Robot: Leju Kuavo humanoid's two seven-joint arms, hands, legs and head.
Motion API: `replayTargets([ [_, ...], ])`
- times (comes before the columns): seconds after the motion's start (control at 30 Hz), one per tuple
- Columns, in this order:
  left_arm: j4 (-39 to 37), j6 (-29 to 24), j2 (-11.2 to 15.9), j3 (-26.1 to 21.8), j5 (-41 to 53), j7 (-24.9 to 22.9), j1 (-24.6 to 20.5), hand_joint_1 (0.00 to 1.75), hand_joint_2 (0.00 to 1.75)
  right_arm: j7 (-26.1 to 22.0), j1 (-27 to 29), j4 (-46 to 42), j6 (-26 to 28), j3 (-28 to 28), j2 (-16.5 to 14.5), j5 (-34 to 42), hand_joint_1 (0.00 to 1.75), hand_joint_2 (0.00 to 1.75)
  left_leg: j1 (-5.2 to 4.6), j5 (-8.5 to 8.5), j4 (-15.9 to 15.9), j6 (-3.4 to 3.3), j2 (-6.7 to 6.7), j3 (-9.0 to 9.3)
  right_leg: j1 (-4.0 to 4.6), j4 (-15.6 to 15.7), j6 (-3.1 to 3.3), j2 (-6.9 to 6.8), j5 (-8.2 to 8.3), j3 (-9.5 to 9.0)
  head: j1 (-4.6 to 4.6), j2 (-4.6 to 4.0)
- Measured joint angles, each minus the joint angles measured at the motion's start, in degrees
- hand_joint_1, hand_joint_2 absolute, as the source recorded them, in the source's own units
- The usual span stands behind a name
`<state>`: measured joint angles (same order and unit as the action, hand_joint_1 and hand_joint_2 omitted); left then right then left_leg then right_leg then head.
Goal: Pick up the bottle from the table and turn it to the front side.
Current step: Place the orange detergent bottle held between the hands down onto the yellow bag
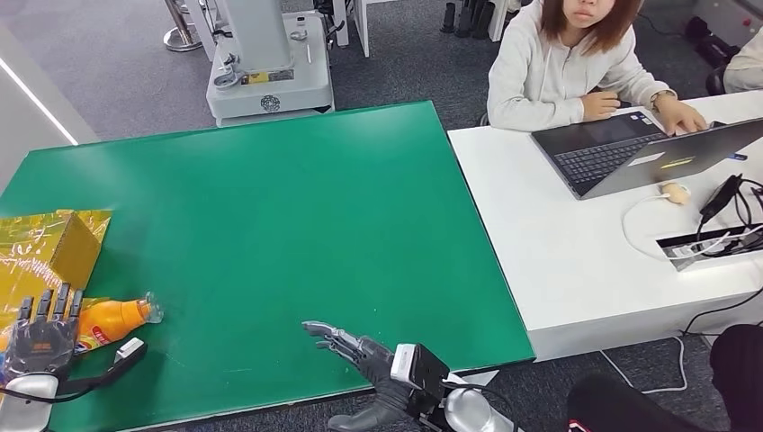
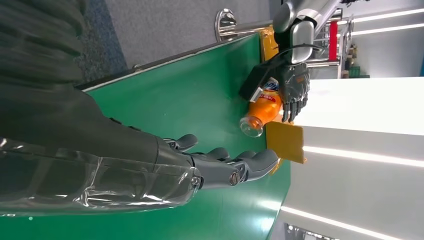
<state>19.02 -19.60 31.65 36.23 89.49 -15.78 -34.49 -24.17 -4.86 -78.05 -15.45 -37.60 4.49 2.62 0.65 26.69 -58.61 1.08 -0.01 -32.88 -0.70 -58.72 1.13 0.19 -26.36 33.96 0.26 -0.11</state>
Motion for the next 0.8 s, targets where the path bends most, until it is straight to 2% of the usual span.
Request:
replayTargets([
  [0.3, -0.4, -4.3, -0.7, 0.1, -0.2, 2.0, 0.7, 0.00, 1.75, 1.2, -0.2, 0.0, -0.8, 0.0, -1.1, 0.1, 0.00, 1.75, -0.01, -0.11, 0.0, 0.03, -0.20, 0.02, -0.01, 0.0, 0.02, -0.18, 0.02, -0.05, 0.00, 0.00],
  [0.47, -0.4, -11.8, -2.5, -0.2, -1.4, 5.6, 2.0, 0.00, 1.75, 1.6, -0.5, 0.1, -0.6, 0.0, -1.3, 0.2, 0.00, 1.75, -0.11, -0.12, 0.0, 0.01, -0.38, 0.03, -0.08, 0.0, -0.04, -0.34, -0.02, -0.06, -0.02, 0.00],
  [0.53, 0.3, -15.5, -4.6, -2.0, -5.9, 9.9, 2.7, 0.00, 1.75, 2.0, -0.7, 0.1, 0.0, 0.0, -1.4, 0.5, 0.00, 1.75, -0.19, -0.14, 0.0, -0.02, -0.61, 0.05, -0.15, 0.0, -0.11, -0.57, -0.07, -0.15, -0.01, 0.00],
  [0.6, 2.4, -17.3, -7.5, -6.3, -14.0, 17.6, 4.0, 0.00, 1.75, 2.3, -0.7, 0.2, 0.7, 0.0, -1.4, 1.0, 0.00, 1.75, -0.32, -0.14, 0.0, -0.06, -0.77, 0.11, -0.28, 0.0, -0.20, -0.73, -0.12, -0.28, -0.01, 0.00],
  [0.7, 7.4, -17.6, -12.8, -14.6, -25.8, 30.8, 8.2, 0.00, 1.75, 2.5, -0.7, 0.2, 1.6, 0.0, -1.3, 2.1, 0.00, 1.75, -0.42, -0.15, 0.0, -0.14, -0.65, 0.10, -0.39, 0.1, -0.27, -0.59, -0.09, -0.22, -0.01, 0.00],
  [0.8, 13.4, -17.6, -17.7, -21.6, -32.2, 39.0, 12.7, 0.00, 1.75, 2.4, -0.4, 0.2, 2.2, 0.1, -1.3, 3.4, 0.00, 1.75, -0.41, -0.14, 0.0, -0.19, -0.24, -0.06, -0.39, 0.1, -0.32, -0.16, 0.11, 0.03, 0.02, 0.00],
])
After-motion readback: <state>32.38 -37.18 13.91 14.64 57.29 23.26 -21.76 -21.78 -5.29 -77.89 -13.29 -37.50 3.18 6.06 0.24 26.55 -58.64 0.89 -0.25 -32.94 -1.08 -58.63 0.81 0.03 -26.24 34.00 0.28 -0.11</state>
